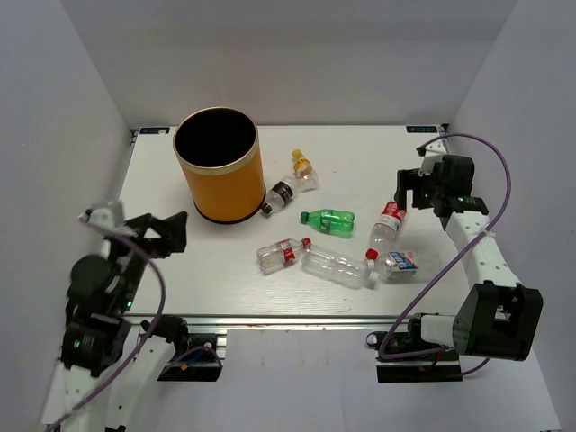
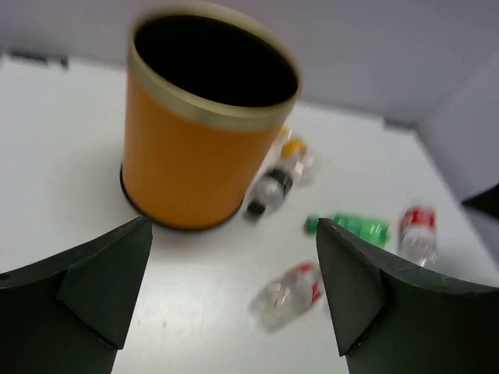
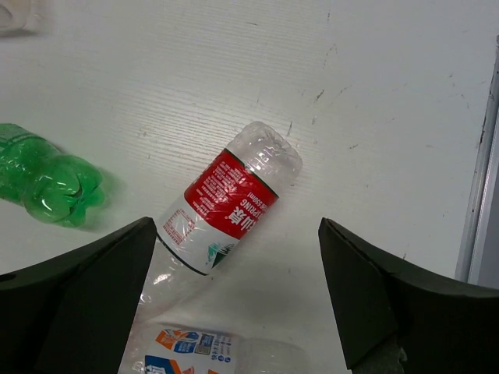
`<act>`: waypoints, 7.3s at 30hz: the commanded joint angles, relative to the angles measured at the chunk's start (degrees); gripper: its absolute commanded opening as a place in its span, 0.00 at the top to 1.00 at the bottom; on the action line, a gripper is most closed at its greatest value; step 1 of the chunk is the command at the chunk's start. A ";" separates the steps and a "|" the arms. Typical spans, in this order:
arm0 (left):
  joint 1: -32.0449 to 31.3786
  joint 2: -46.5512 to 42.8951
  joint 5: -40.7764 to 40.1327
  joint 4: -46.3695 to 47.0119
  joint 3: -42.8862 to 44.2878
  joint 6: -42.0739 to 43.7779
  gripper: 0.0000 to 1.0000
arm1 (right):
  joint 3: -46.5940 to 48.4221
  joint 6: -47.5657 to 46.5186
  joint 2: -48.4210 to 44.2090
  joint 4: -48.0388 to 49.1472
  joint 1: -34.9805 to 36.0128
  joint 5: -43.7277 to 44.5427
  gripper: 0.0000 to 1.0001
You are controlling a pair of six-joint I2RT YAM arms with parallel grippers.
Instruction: Put the plastic bottles in the bin
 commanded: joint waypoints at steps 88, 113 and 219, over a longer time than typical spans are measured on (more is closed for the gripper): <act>-20.43 74.53 -27.16 0.72 49.57 12.32 0.83 | 3.35 -26.84 0.30 -23.75 18.82 -16.82 0.10; -3.45 74.54 -21.98 -6.21 42.37 6.07 0.11 | 0.46 -16.02 11.46 -17.68 37.27 -5.29 0.10; -34.29 89.56 18.46 30.86 19.87 43.42 0.00 | 24.89 -23.83 2.16 -30.15 -9.56 -41.94 0.33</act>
